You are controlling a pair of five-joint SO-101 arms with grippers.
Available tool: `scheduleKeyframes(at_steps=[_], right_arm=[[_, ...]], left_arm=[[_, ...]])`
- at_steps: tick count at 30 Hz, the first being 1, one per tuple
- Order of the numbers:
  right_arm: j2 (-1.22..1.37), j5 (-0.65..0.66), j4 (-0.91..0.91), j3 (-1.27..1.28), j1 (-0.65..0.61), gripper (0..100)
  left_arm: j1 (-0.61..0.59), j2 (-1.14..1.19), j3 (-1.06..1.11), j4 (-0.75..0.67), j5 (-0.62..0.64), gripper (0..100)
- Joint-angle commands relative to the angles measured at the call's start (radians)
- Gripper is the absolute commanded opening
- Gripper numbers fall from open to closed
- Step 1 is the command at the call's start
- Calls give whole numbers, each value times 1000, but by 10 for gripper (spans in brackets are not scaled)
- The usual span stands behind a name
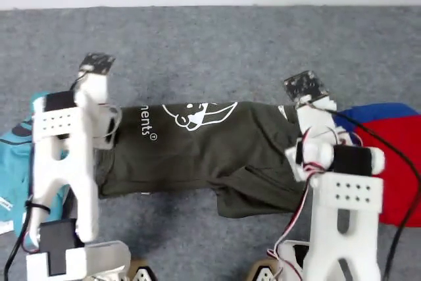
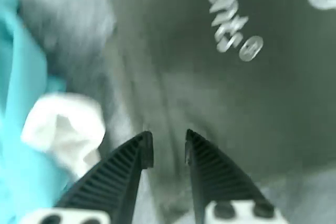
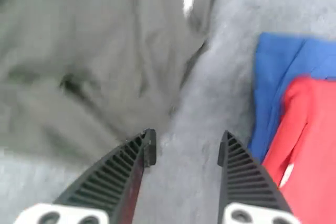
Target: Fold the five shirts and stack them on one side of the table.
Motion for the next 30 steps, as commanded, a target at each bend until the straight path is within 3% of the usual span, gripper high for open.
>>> scheduleKeyframes(at_steps=[1,6,13,21,30], right_arm=[[104,-92,-206,-17,12,202],[351,-123,-392,-144,12,204],[700,-126,-415,-359,-48,205],[785,-124,-423,-394,-142,205],[989,-123,-522,-425,-58,204]], left_arm=[[57,-32,-27,-103,64,108],[58,12,-25,-147,84,108],[58,218,-48,-155,84,106],[57,367,-142,-160,84,105],[54,482,-205,-170,84,104]])
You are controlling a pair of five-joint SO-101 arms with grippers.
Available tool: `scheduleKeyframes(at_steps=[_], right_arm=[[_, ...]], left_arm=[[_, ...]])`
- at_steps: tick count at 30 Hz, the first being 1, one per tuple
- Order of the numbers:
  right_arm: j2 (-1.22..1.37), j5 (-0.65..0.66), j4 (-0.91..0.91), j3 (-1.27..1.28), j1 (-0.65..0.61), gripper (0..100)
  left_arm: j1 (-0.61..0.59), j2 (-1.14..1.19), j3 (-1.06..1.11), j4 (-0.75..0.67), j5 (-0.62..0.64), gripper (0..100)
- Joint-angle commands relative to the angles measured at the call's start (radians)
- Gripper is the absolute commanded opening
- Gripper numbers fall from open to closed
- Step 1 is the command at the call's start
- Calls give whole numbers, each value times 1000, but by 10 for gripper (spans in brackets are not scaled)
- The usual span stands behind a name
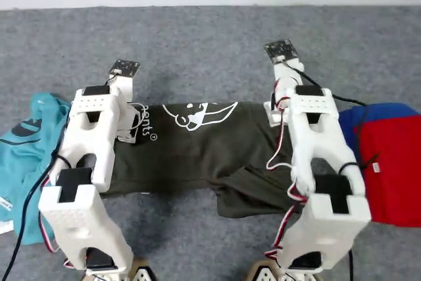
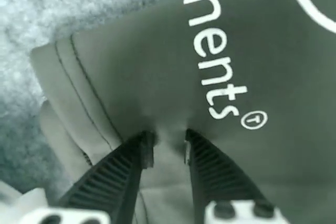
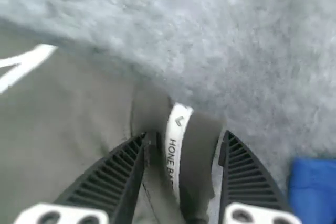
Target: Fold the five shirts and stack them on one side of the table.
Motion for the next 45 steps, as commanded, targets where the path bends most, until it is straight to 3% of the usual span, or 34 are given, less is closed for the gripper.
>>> scheduleKeyframes(at_steps=[1,6,11,30,33,40,45], right_arm=[[47,-8,-13,-63,16,202],[127,0,-21,-121,19,168],[182,115,-21,-186,24,2],[510,98,5,-709,30,16],[542,86,111,-783,30,35],[463,89,553,-1060,24,250],[394,91,891,-1266,48,251]], left_arm=[[3,15,-47,-29,8,104],[8,40,-48,-75,8,104],[3,43,-48,-72,8,104],[5,48,-48,-74,8,104],[5,48,-47,-74,8,104],[5,48,-47,-74,8,104],[5,48,-47,-72,8,104]])
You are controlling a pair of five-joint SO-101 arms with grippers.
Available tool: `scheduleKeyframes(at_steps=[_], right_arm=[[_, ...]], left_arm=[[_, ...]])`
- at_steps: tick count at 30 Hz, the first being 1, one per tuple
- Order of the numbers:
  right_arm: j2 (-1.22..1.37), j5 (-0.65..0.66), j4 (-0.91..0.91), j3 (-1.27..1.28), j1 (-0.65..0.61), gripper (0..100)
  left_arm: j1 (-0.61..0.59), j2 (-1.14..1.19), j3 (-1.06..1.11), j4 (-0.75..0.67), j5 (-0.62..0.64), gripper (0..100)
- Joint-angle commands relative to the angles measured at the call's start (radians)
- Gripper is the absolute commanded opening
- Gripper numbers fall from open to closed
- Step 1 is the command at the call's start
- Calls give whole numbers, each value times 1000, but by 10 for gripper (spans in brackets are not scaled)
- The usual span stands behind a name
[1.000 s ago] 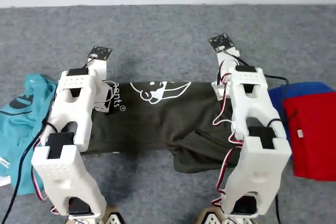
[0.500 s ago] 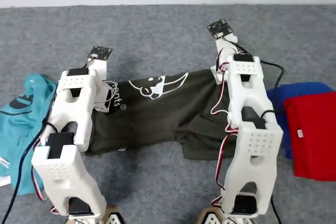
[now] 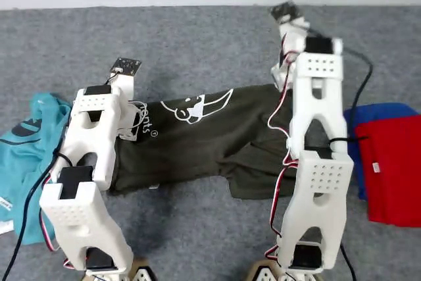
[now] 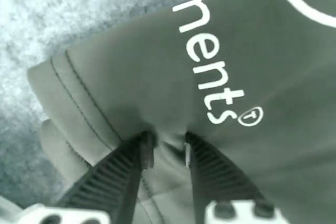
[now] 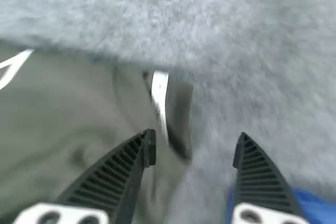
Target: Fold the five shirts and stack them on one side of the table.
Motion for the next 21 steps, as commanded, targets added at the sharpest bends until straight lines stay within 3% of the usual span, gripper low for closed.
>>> scheduleKeyframes(at_steps=[1,8,21], right_arm=[[-99,-6,263,-141,38,251],[-206,-11,274,172,107,198],[-811,44,194,1085,82,189]], left_arm=[[-2,5,-28,-26,9,104],[0,5,-27,-26,9,104],[2,6,-27,-26,9,104]])
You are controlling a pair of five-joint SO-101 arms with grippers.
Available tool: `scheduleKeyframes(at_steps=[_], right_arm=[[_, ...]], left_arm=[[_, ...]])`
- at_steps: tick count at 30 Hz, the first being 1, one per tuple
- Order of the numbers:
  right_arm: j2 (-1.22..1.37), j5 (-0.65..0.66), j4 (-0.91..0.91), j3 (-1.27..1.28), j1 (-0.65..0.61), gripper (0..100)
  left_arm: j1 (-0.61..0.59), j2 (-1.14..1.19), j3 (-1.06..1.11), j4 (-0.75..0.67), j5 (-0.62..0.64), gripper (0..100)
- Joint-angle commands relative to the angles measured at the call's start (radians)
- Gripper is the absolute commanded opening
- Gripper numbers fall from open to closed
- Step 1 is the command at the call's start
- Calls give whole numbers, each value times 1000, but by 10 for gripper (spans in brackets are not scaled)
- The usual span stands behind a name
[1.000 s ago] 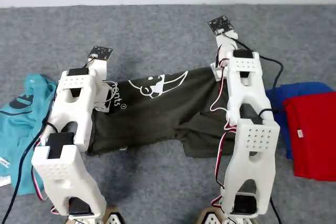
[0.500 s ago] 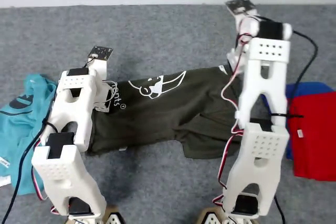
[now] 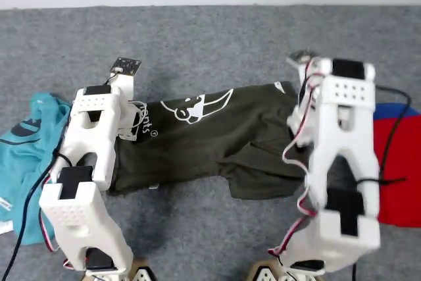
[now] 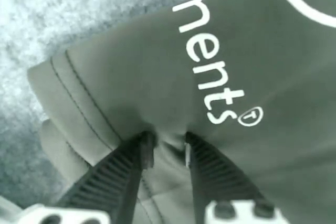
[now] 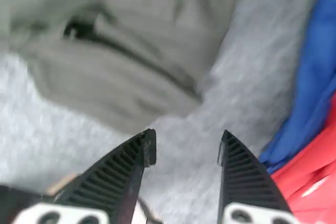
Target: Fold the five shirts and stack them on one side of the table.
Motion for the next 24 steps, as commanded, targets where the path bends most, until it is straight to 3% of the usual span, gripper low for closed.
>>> scheduleKeyframes(at_steps=[1,15,19,24], right_arm=[[-159,25,-25,212,1,188],[-453,120,-119,483,2,187],[-501,115,-232,516,-71,187],[-506,115,-395,577,-249,186]], left_arm=[[2,3,-27,-26,9,104],[2,3,-27,-26,9,104],[2,3,-27,-26,9,104],[2,3,-27,-26,9,104]])
